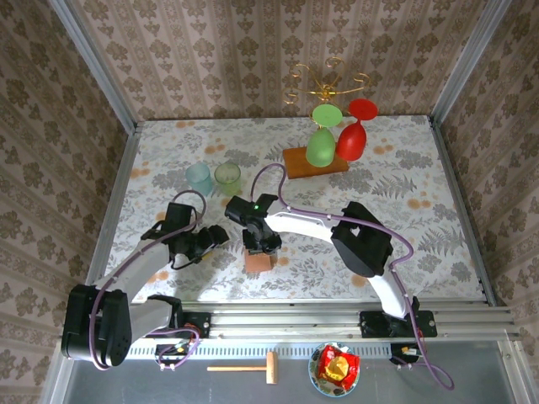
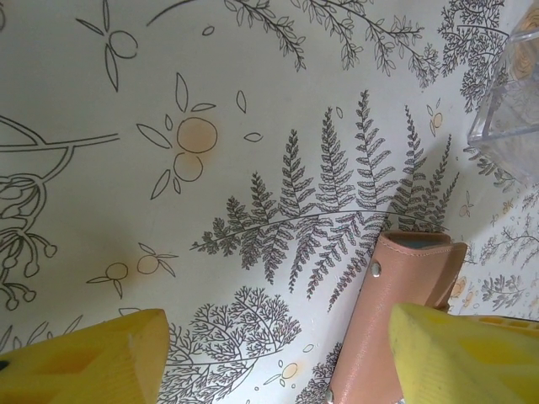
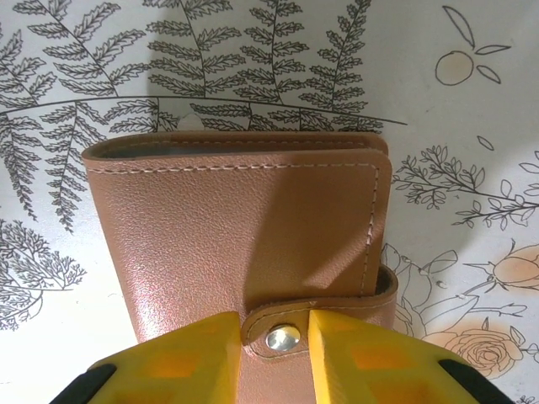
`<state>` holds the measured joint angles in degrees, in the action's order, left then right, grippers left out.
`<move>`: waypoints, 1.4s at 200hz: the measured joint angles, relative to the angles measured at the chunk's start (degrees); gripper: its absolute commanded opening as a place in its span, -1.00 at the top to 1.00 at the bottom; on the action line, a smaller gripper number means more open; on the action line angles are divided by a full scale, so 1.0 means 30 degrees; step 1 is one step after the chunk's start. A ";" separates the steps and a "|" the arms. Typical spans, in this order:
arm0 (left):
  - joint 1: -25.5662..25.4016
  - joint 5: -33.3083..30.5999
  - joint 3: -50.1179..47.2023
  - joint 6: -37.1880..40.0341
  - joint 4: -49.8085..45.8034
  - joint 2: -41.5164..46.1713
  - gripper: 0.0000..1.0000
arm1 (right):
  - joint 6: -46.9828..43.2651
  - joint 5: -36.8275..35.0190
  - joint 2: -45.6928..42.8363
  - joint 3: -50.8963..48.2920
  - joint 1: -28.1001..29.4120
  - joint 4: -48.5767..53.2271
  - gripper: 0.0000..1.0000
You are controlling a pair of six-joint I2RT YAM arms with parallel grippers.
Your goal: Take the credit cards out of the card holder
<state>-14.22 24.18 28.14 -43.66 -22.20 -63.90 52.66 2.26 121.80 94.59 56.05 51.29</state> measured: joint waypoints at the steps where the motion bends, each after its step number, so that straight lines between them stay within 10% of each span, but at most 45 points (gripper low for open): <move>1: 0.0007 0.0007 0.0000 0.0000 0.0000 0.0000 -0.40 | 0.0000 -0.0007 0.0000 0.0000 0.0000 0.0007 0.47; 74: -0.0415 0.0641 0.0000 -0.0007 0.0627 -0.0255 -0.40 | -0.0044 0.0204 -0.0692 -0.1180 -0.0211 -0.1100 0.79; 280: -0.3927 -0.0860 0.1668 -0.1450 0.0998 -0.2295 -0.40 | -0.0073 0.1311 -0.5654 -0.8000 -0.2441 -0.4597 0.48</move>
<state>-26.00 21.61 33.15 -48.01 -19.20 -70.78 52.45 6.20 104.84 70.59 48.73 37.50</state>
